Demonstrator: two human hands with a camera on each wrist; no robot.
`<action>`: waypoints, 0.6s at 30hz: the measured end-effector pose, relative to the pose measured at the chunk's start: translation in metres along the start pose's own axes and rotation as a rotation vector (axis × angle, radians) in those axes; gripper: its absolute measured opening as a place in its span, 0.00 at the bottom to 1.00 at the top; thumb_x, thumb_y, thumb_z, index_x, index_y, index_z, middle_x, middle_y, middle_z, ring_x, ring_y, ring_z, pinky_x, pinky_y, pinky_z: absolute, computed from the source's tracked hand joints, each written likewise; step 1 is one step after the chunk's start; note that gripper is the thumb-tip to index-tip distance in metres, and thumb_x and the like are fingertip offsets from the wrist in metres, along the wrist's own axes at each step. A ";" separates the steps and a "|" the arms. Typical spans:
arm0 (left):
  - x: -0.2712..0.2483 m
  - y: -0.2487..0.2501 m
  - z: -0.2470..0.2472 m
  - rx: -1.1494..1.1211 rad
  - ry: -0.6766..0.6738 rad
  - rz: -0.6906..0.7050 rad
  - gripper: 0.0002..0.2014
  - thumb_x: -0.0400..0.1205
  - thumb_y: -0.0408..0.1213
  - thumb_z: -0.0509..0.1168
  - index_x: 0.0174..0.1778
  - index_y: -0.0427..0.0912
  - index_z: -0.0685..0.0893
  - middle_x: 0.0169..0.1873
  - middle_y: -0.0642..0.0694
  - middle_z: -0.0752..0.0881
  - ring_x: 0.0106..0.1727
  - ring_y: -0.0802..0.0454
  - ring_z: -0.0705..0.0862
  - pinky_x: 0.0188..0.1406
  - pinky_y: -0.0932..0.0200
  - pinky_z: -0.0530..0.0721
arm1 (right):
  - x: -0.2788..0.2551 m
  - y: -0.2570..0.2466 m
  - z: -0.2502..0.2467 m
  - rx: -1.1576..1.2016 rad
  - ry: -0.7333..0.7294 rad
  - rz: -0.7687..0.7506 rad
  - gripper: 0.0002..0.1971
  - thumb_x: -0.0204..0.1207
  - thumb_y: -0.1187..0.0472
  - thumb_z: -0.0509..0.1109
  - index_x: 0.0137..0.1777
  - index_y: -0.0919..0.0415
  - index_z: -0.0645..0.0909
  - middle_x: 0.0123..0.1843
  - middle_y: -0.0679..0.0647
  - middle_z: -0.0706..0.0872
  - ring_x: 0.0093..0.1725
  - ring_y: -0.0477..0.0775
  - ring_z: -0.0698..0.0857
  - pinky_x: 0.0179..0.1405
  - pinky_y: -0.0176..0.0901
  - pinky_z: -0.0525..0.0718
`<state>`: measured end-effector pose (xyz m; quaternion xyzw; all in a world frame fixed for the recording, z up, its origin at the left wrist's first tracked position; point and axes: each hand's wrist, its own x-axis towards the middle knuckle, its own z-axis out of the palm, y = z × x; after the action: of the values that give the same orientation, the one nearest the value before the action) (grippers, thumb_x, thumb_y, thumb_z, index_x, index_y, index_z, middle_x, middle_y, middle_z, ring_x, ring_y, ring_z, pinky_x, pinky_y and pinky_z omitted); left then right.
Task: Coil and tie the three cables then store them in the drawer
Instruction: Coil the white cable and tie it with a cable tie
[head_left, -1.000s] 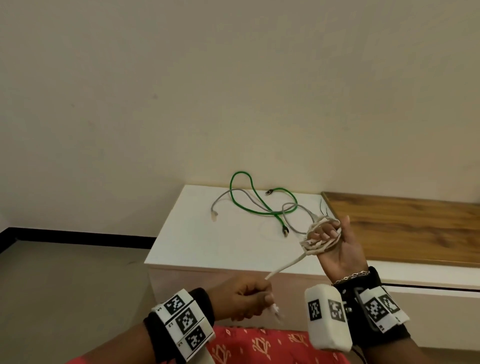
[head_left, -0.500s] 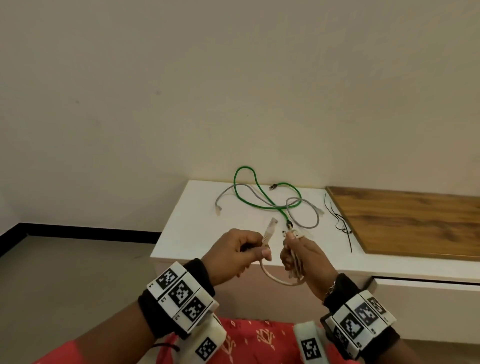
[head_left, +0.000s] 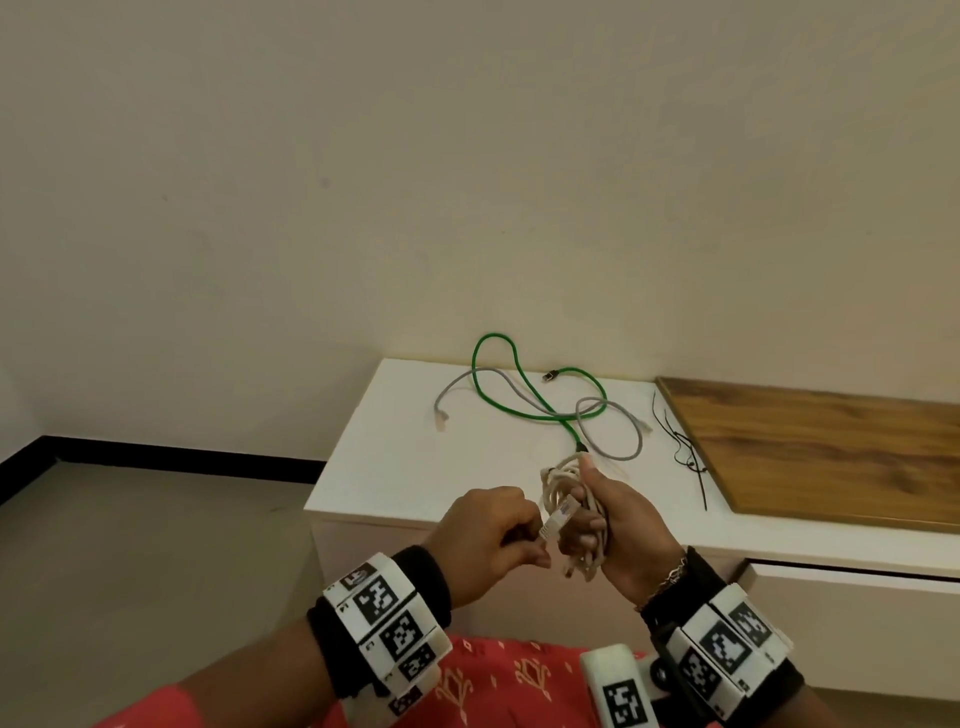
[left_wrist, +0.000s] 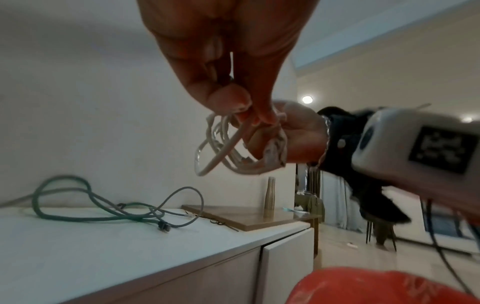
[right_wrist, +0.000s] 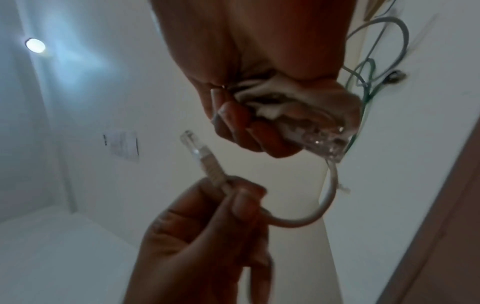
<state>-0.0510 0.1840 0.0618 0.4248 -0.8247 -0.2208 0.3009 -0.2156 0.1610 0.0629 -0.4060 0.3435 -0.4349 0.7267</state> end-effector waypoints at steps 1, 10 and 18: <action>0.000 0.003 -0.002 -0.069 -0.007 -0.004 0.11 0.72 0.38 0.73 0.38 0.32 0.84 0.27 0.61 0.72 0.28 0.64 0.73 0.29 0.75 0.68 | 0.000 0.001 -0.001 0.030 -0.013 -0.008 0.19 0.72 0.44 0.59 0.30 0.59 0.68 0.14 0.46 0.65 0.14 0.44 0.66 0.16 0.32 0.67; -0.005 0.024 -0.002 -0.428 -0.150 -0.079 0.15 0.74 0.30 0.71 0.33 0.56 0.77 0.26 0.53 0.83 0.19 0.63 0.78 0.16 0.70 0.78 | -0.001 0.010 -0.003 -0.174 0.077 -0.099 0.23 0.77 0.44 0.57 0.30 0.61 0.75 0.22 0.55 0.71 0.22 0.50 0.72 0.21 0.35 0.72; 0.000 0.016 -0.003 -0.627 -0.020 -0.190 0.14 0.69 0.26 0.74 0.35 0.43 0.74 0.23 0.48 0.82 0.22 0.55 0.81 0.22 0.63 0.79 | -0.013 0.027 0.021 -0.483 -0.058 -0.031 0.21 0.79 0.64 0.54 0.25 0.62 0.79 0.18 0.52 0.83 0.18 0.49 0.80 0.16 0.34 0.75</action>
<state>-0.0575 0.1926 0.0741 0.3843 -0.6762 -0.4951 0.3873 -0.1930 0.1871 0.0503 -0.5854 0.4103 -0.3395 0.6113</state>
